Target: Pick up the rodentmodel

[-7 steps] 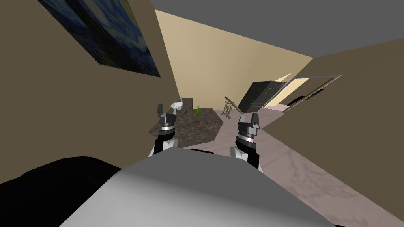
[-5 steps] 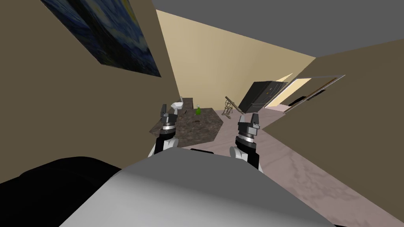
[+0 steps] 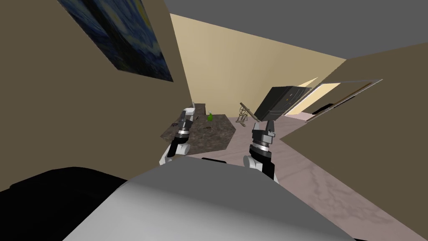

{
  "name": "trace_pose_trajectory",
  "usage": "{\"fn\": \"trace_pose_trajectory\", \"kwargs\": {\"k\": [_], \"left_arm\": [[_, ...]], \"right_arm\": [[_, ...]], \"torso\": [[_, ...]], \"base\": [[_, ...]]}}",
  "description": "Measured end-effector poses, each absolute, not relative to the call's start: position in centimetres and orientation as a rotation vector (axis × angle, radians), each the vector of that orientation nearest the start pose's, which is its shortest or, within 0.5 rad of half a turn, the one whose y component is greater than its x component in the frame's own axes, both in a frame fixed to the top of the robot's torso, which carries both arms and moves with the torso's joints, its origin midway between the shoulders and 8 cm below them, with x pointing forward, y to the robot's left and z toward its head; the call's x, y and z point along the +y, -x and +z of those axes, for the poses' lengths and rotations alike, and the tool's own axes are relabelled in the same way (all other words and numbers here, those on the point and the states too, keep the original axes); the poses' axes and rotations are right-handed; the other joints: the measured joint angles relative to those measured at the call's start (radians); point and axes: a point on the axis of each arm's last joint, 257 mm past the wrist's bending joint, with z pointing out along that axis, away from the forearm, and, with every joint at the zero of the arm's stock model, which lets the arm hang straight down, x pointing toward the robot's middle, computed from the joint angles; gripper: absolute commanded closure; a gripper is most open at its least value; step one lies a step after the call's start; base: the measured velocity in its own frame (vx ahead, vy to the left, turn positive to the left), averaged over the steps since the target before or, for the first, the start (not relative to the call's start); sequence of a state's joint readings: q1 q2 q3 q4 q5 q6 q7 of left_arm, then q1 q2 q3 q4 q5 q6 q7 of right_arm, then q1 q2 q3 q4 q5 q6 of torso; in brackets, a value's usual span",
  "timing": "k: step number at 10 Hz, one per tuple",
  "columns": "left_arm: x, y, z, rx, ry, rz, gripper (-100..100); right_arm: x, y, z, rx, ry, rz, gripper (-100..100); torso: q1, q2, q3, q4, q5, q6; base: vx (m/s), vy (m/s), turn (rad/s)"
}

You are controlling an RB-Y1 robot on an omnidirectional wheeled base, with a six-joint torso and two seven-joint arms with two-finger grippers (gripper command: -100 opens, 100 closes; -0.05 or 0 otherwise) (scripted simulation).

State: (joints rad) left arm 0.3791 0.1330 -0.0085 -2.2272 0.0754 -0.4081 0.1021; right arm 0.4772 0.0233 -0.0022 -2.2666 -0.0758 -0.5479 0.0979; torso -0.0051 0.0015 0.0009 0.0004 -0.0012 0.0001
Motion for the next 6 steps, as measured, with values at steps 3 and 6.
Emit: {"fn": "trace_pose_trajectory", "kwargs": {"k": [3, 6], "left_arm": [[25.3, -40.9, 1.2, 0.764, 0.698, -1.479, -100], [24.7, -44.2, -0.3, 0.853, 0.728, -1.468, -100]], "right_arm": [[-28.9, -33.8, 3.5, 0.529, -0.644, 1.273, 0], [-28.9, -33.8, 3.5, 0.529, -0.644, 1.273, 0]], "torso": [[0.0, 0.0, 0.0, 0.0, 0.0, 0.0], [0.0, 0.0, 0.0, 0.0, 0.0, 0.0]], "base": [[-0.037, -0.079, 0.081], [-0.032, -0.084, 0.103]]}}
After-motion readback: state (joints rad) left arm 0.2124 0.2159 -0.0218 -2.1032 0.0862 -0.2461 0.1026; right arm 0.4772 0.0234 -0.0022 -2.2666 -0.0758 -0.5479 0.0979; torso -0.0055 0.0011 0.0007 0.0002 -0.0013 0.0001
